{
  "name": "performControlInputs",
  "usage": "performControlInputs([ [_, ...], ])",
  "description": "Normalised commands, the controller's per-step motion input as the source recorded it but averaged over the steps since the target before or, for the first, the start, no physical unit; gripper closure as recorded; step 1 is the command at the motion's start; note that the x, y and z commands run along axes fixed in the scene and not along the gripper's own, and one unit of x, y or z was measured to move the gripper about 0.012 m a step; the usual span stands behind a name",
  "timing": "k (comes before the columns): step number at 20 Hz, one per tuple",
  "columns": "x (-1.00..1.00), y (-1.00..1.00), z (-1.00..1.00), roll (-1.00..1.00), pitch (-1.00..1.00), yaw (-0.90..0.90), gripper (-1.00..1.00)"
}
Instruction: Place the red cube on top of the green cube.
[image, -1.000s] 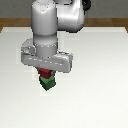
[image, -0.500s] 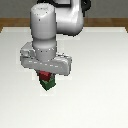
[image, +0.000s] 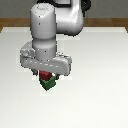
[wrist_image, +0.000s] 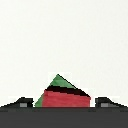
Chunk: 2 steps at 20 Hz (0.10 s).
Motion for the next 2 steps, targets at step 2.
performControlInputs([
  [2,0.0,0.0,0.0,0.0,0.0,0.0,-1.0],
])
